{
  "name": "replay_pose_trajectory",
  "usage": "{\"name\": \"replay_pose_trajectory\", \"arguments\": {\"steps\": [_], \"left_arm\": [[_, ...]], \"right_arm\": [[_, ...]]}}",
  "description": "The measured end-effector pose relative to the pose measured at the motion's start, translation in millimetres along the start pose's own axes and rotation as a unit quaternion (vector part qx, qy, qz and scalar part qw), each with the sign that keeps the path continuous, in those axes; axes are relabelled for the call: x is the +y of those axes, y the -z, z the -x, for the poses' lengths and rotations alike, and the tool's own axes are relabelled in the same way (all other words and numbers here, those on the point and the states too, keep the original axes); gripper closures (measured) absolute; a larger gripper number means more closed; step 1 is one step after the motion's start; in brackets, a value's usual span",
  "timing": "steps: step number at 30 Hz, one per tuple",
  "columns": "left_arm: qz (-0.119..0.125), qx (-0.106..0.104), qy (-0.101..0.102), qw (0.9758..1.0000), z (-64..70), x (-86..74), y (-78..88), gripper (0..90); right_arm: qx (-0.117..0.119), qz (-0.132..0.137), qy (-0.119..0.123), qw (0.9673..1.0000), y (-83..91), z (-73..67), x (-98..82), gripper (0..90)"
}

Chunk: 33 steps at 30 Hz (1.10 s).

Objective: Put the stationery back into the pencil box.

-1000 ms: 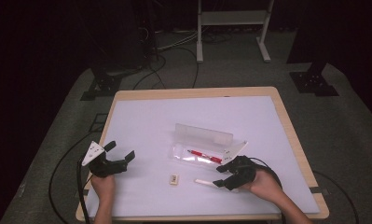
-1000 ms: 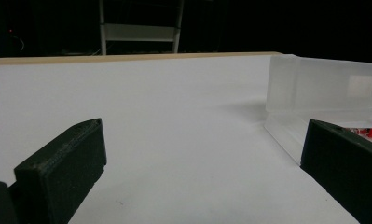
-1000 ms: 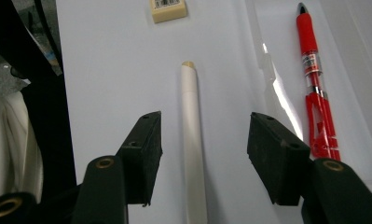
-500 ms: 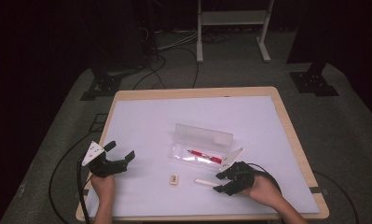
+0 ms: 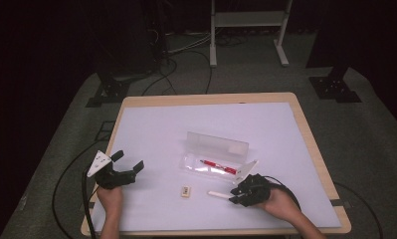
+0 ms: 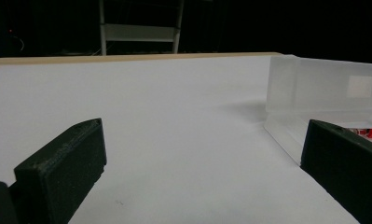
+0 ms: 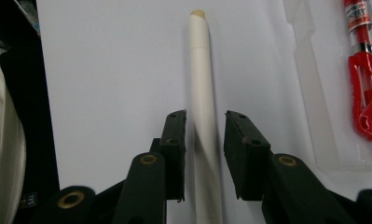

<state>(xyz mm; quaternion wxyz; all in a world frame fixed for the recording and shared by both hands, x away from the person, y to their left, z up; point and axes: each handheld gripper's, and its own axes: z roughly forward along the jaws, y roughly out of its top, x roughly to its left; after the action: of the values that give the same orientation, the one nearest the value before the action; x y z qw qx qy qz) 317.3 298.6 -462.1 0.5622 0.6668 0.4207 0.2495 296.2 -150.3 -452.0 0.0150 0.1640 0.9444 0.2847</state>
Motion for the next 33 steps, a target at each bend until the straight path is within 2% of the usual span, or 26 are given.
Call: {"name": "replay_pose_trajectory", "arguments": {"steps": [6, 15, 20, 33], "left_arm": [[0.000, 0.000, 0.001, 1.0000, 0.0, 0.0, 0.0, 0.0], [0.000, 0.000, 0.000, 1.0000, 0.0, 0.0, 0.0, 0.0], [0.000, -0.001, 0.000, 1.0000, -0.1, 0.0, 0.1, 0.0], [0.000, -0.001, 0.001, 1.0000, -0.1, 0.0, 0.1, 0.0]], "right_arm": [[-0.006, -0.004, 0.005, 1.0000, -2.8, 0.2, -0.7, 75.2], [-0.014, -0.006, 0.015, 0.9998, -2.8, -1.2, -0.5, 77.8], [-0.010, -0.007, 0.015, 0.9998, -2.2, -1.7, 0.2, 78.0], [-0.017, 0.009, 0.027, 0.9995, 14.8, 1.7, 21.4, 78.1]]}}
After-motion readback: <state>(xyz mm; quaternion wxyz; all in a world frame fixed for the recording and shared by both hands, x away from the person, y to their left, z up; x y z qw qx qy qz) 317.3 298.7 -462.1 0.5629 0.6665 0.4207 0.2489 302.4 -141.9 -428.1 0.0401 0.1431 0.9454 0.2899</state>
